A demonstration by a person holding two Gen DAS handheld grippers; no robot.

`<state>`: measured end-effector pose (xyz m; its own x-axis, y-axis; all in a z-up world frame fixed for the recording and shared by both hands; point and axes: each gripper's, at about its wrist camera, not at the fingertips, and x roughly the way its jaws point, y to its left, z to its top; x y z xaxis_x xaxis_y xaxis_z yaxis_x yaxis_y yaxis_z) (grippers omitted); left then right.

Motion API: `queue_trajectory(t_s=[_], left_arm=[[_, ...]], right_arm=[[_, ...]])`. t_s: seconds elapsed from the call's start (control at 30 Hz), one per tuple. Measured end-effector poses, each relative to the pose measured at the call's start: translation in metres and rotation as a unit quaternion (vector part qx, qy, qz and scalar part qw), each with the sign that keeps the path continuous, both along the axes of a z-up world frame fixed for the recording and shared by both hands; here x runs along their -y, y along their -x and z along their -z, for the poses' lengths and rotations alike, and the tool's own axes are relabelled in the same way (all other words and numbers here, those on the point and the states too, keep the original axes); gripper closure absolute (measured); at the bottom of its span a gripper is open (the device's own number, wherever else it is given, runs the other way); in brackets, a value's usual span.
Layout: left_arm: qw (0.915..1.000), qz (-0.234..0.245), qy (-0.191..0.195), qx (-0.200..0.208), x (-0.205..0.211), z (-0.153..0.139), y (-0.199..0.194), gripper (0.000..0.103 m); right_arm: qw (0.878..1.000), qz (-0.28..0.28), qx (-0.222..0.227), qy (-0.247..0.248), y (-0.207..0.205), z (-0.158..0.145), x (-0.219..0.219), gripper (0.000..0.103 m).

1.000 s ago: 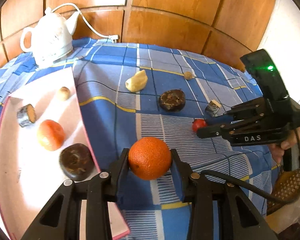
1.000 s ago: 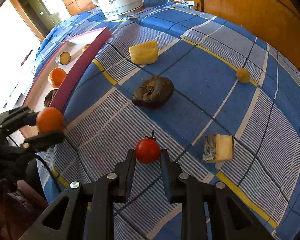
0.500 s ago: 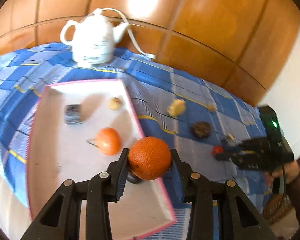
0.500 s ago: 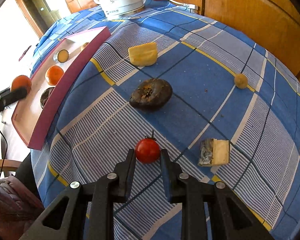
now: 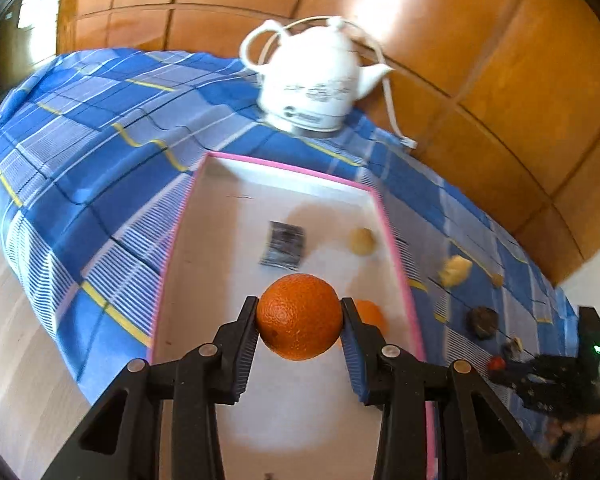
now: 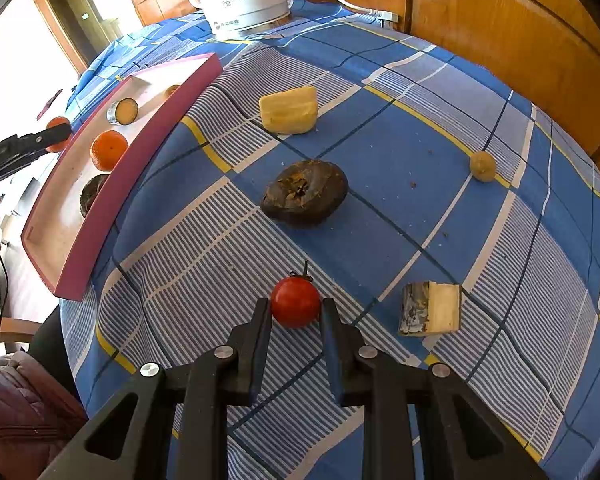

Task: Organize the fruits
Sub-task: 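Carry the orange into the pink tray and open left while right holds the tomato, then carry the cherry tomato into the pink tray and open the right gripper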

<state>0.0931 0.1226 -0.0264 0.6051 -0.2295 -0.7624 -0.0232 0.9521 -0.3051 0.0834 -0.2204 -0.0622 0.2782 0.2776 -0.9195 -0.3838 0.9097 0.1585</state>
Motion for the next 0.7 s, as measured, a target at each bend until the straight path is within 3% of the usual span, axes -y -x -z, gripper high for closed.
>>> queue_trajectory(t_s=[0.2,0.3,0.7], left_arm=[[0.9987,-0.016,-0.049,0.005,-0.008,0.007,-0.02,0.061],[0.9985,-0.02,-0.05,0.009,-0.01,0.006,-0.02,0.055],[0.9956,-0.043,-0.083,0.005,0.014,0.007,0.013,0.05]], right_arm=[[1.0,0.001,0.0,-0.001,0.0,0.0,0.0,0.078],[1.0,0.001,0.001,-0.001,0.0,0.0,0.0,0.078],[1.0,0.0,0.003,0.002,0.0,0.0,0.0,0.078]])
